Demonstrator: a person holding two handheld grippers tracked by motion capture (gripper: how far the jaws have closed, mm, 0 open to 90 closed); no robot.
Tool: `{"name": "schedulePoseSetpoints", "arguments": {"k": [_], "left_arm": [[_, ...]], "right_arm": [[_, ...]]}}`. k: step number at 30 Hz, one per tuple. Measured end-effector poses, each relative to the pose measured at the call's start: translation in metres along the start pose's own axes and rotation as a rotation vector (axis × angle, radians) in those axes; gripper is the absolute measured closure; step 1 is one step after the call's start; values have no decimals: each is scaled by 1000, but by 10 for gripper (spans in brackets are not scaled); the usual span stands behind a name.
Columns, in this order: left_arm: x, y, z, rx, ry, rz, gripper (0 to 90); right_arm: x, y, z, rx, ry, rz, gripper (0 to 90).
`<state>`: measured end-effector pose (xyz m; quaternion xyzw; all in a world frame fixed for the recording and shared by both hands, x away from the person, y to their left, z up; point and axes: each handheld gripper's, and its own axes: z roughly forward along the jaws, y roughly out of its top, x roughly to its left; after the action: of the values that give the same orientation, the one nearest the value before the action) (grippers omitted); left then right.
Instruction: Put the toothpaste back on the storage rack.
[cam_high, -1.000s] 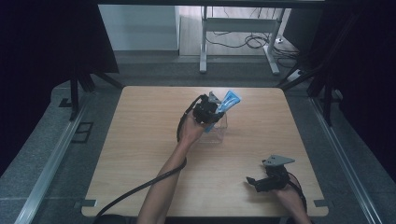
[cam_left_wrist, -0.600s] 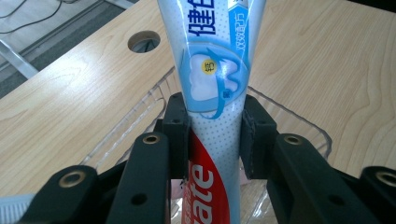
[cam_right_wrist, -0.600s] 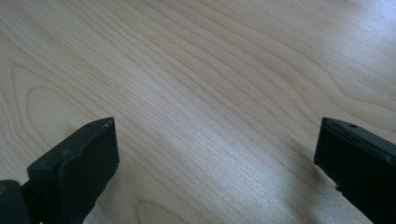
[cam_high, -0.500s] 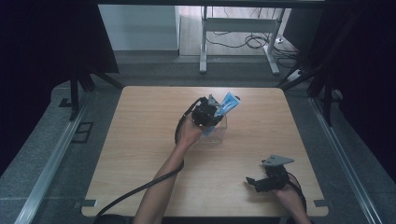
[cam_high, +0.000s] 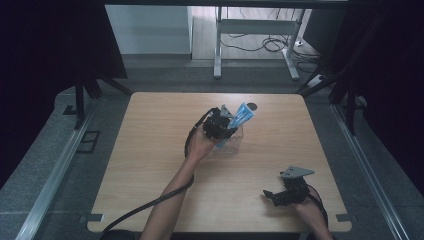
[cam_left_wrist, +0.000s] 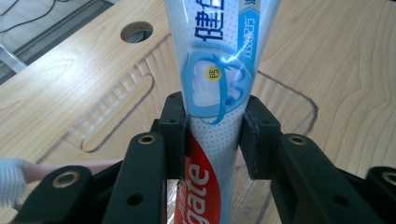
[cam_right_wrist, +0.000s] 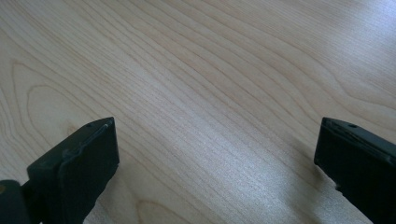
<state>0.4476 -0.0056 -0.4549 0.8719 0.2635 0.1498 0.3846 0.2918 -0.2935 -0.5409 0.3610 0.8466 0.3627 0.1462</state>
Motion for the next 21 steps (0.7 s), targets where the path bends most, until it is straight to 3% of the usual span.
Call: {"name": "schedulePoseSetpoints", "arguments": {"k": [11, 21], "left_arm": [[-2, 0, -5, -25, -11, -6, 569], [0, 0, -12, -42, -29, -45, 451]], "right_arm": [[1, 0, 1, 4, 2, -5, 1], [1, 0, 1, 4, 1, -6, 1]]}}
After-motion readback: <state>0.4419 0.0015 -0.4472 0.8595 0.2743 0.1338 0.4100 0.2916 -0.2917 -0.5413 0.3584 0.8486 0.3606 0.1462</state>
